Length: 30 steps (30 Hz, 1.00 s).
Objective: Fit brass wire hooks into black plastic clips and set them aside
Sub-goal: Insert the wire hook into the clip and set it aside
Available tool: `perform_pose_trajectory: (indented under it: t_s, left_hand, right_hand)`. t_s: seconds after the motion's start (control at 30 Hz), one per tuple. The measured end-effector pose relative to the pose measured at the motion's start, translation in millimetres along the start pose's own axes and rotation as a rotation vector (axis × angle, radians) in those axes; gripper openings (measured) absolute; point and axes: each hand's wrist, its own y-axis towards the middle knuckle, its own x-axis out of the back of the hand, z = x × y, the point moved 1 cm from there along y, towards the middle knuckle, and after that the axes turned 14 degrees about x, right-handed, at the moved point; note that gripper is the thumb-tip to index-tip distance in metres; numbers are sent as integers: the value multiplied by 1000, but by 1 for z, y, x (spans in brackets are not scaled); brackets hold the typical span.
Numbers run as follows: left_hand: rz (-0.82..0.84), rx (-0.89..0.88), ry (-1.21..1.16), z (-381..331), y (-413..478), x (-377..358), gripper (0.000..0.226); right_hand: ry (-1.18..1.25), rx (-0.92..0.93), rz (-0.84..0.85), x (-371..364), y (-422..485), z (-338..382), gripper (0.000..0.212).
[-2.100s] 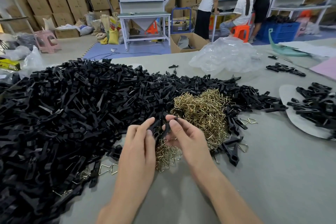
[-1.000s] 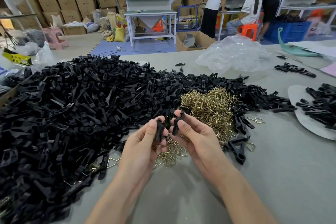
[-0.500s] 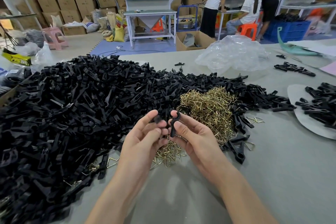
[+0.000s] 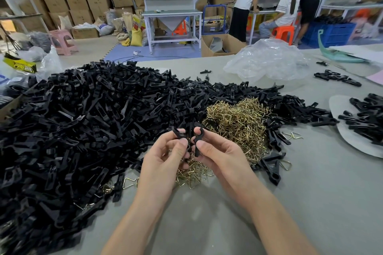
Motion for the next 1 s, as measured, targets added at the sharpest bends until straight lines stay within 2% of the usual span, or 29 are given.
perform_pose_trajectory:
  t_s: [0.1,0.2,0.3,0.4,0.47,0.6,0.8,1.0]
  left_hand:
    - [-66,-70,96,-1,1,3,25]
    - [-79,-43,140,2,2,4,27]
    - [-44,35,59,3,2,2,35]
    - [2,58,-73,-1,0,0,29]
    - [-6,12,-32,-3,-2,-1,26]
    - [4,-25,29,-3,-3,-2,39]
    - [-35,-55,19,-4,-5,-4,25]
    - [-76,-84,101,-1,-3,-2,21]
  right_hand:
    - [17,-24,-11,2,0,-2,37]
    - [22,-39,-4,2,0,-4,39]
    - [2,-43,-8,3,0,-5,43]
    - [-5,-48,-13,4,1,-6,41]
    - [-7,-45,-15,4,1,-6,40]
    - [-37,-29,-8,6,1,-6,36]
    - [-106,14,16,6,1,-6,33]
    - [-105,14,19,4,-1,-5,36]
